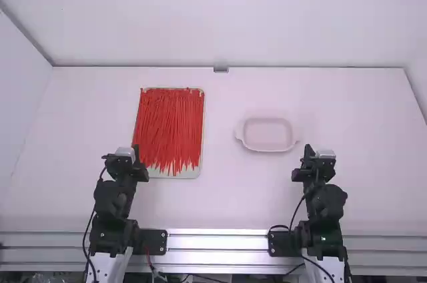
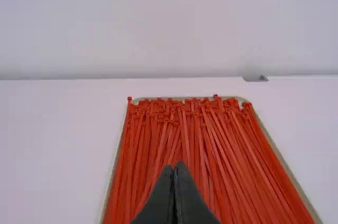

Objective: Fasten the cable tie

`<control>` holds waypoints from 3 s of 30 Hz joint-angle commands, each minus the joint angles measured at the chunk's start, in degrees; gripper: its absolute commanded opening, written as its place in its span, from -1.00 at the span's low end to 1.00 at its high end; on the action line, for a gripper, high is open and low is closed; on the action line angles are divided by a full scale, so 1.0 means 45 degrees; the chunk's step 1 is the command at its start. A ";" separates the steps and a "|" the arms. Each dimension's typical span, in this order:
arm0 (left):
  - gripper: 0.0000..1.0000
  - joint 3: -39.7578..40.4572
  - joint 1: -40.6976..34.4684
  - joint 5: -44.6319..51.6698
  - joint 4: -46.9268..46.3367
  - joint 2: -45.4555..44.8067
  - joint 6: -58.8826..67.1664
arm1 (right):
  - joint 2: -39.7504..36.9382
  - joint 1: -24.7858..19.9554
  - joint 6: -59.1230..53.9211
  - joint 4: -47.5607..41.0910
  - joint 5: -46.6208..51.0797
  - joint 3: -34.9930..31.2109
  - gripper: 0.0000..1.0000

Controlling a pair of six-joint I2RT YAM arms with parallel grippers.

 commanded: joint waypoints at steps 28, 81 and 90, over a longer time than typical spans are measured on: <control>-0.43 0.2794 -0.0134 0.0598 -0.1011 0.4254 -0.0042 | 0.4221 0.0248 0.0075 -0.0171 -0.0213 0.2307 -0.43; 0.98 0.9855 -0.0466 0.1977 -0.4371 1.4970 -0.0476 | 1.4600 0.4206 0.0102 -0.2463 0.1336 0.9029 0.96; 0.98 0.9855 -0.0461 0.2103 -0.4318 1.4970 -0.0481 | 1.4600 0.3881 0.0107 -0.2497 0.0767 0.9024 0.97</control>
